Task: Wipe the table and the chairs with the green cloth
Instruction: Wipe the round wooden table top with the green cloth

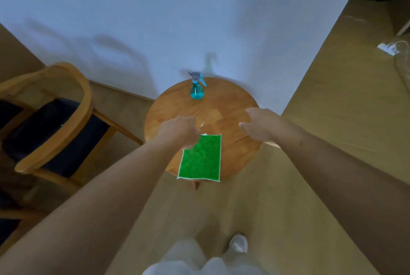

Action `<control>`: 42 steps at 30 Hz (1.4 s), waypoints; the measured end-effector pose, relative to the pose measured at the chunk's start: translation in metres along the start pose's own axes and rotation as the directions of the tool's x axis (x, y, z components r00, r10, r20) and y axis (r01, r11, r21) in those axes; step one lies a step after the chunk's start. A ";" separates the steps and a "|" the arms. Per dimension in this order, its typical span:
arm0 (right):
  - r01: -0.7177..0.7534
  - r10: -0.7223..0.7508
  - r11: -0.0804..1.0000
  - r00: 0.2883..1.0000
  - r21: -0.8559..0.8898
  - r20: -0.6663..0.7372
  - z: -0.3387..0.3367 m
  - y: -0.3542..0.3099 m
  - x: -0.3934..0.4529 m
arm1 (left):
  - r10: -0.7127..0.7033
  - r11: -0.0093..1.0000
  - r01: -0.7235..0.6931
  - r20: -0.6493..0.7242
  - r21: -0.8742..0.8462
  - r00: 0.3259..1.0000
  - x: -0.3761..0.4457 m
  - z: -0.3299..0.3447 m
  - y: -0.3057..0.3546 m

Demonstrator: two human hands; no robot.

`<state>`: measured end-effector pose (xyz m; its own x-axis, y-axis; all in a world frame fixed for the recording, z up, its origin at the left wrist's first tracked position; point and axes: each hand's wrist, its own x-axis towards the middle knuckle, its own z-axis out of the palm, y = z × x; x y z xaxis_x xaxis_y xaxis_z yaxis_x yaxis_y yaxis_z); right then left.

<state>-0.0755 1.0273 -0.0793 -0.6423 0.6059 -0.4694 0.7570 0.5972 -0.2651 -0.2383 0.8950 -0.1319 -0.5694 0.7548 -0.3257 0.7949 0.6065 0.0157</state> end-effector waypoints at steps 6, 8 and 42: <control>0.024 -0.025 1.000 0.992 0.011 0.120 0.006 0.028 0.058 | -0.055 0.998 0.055 0.058 -0.006 0.997 0.039 0.007 0.016; 0.021 -0.022 1.000 0.986 0.011 0.165 0.011 0.031 0.079 | -0.061 0.998 0.062 0.069 -0.011 0.996 0.056 0.011 0.016; 0.376 -0.370 0.925 0.859 0.054 0.354 0.173 0.046 0.295 | -0.481 0.772 0.567 0.321 -0.287 0.816 0.162 0.272 0.013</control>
<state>-0.2100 1.1428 -0.3755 -0.7894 0.1135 -0.6033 0.4652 0.7518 -0.4673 -0.2630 0.9572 -0.4417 -0.7793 0.2441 -0.5771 0.2304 0.9681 0.0984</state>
